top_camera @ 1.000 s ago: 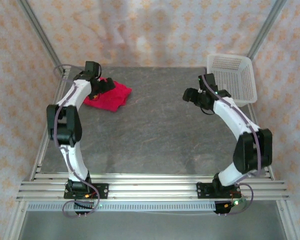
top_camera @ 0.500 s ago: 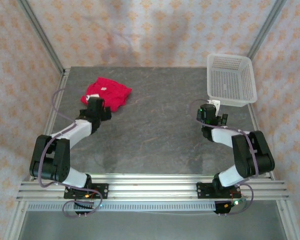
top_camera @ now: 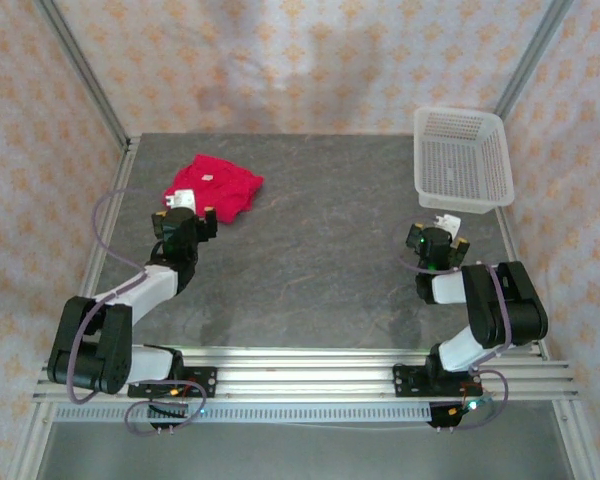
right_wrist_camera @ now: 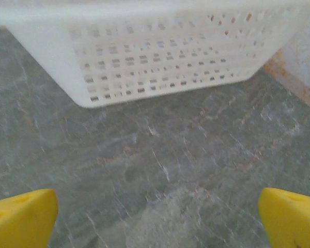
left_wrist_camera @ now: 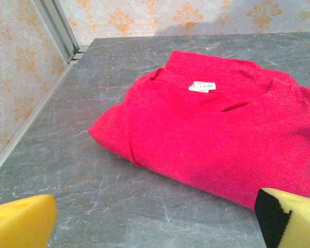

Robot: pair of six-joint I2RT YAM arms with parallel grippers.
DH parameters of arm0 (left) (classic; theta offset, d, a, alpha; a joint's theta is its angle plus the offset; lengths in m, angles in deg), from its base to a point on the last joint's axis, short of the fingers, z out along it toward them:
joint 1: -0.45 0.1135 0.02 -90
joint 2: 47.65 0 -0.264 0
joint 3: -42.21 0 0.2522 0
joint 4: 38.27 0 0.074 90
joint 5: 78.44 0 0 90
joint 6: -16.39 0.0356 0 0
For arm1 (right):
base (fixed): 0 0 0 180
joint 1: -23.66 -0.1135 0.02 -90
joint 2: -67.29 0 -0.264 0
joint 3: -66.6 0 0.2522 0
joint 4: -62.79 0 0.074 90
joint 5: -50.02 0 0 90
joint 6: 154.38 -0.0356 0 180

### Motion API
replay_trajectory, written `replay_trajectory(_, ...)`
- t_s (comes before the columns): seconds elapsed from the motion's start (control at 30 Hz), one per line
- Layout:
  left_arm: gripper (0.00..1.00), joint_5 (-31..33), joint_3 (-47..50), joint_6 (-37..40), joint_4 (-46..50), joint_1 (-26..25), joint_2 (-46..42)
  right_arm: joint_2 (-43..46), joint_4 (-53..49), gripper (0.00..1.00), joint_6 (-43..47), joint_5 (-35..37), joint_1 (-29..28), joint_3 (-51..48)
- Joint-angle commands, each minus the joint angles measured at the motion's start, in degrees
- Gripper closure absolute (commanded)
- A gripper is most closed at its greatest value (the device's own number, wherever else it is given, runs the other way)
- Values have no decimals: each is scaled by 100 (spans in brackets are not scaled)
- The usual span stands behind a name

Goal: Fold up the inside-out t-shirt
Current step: Reset both arms

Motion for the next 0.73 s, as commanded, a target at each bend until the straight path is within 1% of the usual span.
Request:
replay_trajectory(0.0,0,55,442,137,-576,-15,-194,27,541,1,-64,-141,8,87)
replay_trajectory(0.07,0,139,797,74,-1267,-11,16,-28,489,1,-57,-132,8,153)
replay_trajectory(0.13,0,65,769,-31,-1643,11,381,-26,504,1,-43,-160,8,147)
replay_trajectory(0.17,0,88,648,-49,-1703,9,721,-20,465,1,-55,-170,8,163)
replay_trajectory(0.2,1,218,554,-122,-1967,78,1093,-24,496,1,-45,-184,8,146)
replay_trajectory(0.23,0,-133,569,-282,-1775,287,1069,-34,496,1,-46,-180,8,163)
replay_trajectory(0.27,0,-447,648,-388,-1937,445,1059,-25,489,1,-49,-183,8,147)
replay_trajectory(0.3,0,-480,724,-378,-2081,447,1082,-30,486,1,-42,-190,8,157)
replay_trajectory(0.4,0,-552,649,-332,-1900,442,1066,-33,488,1,-30,-207,9,156)
replay_trajectory(0.43,0,-535,628,-283,-1922,405,1092,-36,481,1,-25,-227,8,159)
replay_trajectory(0.5,0,-422,614,-249,-1893,342,1098,-57,358,1,73,-496,8,236)
replay_trajectory(0.7,0,-347,565,-204,-1814,277,1104,-21,462,1,79,-504,17,160)
